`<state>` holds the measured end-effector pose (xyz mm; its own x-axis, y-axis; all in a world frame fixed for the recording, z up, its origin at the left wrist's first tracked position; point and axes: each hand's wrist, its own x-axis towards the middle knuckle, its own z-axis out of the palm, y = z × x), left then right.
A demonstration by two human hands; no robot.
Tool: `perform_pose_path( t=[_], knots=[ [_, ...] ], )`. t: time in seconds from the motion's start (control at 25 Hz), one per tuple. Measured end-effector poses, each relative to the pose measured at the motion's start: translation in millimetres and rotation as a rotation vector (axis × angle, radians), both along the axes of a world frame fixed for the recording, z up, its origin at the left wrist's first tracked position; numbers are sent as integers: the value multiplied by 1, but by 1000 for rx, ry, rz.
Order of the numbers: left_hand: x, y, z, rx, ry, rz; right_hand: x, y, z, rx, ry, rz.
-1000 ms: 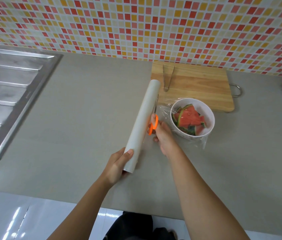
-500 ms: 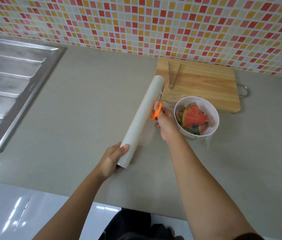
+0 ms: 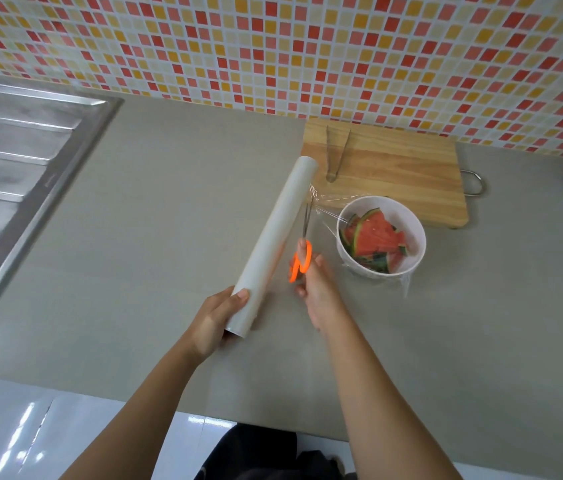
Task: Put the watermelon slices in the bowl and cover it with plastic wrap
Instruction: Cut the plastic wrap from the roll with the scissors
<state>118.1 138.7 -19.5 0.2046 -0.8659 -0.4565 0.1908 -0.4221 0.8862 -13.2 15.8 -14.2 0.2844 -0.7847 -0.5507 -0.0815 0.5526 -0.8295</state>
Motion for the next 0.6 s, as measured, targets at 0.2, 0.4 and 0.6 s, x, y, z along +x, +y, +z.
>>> perform_pose_path(
  t=[0.2,0.4,0.6],
  knots=[
    [0,-1,2,3,-15,-3,16,-35,12,-70,13,0],
    [1,0,5,16,-48,-8,20,-40,5,-104,-2,-2],
    [6,7,2,31,-51,-3,23,-47,5,-60,11,-27]
  ],
)
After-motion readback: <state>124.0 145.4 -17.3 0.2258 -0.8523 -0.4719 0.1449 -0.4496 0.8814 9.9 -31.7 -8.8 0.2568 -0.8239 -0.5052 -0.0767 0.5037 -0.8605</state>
